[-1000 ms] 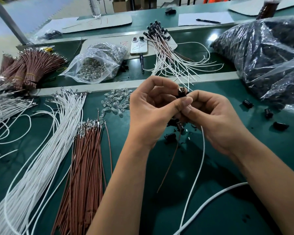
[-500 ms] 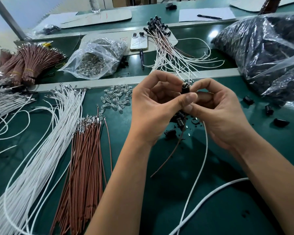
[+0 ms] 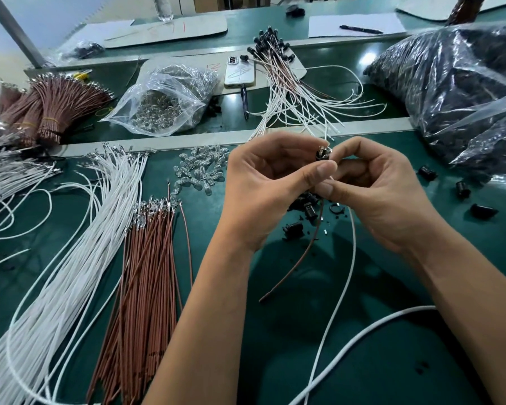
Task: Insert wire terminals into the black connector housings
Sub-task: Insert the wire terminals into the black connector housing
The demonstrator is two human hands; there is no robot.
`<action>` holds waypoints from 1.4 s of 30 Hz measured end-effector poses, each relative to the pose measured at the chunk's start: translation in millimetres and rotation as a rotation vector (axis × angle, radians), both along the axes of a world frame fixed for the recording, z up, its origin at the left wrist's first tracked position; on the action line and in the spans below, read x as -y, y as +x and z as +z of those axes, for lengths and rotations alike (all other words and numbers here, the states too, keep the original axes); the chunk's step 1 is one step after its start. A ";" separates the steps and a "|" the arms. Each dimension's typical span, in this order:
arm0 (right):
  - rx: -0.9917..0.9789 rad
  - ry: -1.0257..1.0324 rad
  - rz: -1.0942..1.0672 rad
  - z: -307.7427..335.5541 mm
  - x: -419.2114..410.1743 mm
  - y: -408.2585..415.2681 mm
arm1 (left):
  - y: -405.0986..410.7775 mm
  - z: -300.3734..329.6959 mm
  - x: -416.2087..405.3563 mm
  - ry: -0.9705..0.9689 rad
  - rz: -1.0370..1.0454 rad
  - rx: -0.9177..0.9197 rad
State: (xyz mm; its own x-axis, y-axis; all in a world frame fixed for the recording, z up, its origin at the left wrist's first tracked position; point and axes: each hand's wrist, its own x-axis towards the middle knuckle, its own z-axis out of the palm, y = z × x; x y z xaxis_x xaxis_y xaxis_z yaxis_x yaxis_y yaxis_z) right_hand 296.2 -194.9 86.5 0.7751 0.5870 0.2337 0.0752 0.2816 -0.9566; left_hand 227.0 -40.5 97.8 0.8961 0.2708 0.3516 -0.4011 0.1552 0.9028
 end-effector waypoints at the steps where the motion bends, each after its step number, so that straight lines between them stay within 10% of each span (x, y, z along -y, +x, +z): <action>1: 0.007 -0.016 -0.001 -0.1 0.6 0.6 | 0.1 -0.1 0.3 0.003 -0.001 0.002; 23: -0.005 -0.165 0.061 -4.2 4.9 3.8 | -3.4 -1.3 -13.4 0.116 -0.036 -0.061; 42: 0.462 -0.345 -0.134 -10.0 5.0 11.4 | 6.2 -7.3 -8.4 -0.086 0.078 -0.138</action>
State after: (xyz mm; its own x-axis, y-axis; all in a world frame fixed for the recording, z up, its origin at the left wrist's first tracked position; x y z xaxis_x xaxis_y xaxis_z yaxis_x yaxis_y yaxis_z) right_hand 307.5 -199.9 76.5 0.7109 0.5933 0.3777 0.5190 -0.0801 -0.8510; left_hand 233.2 -32.1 90.6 0.9091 0.3657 0.1995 -0.2886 0.2077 0.9347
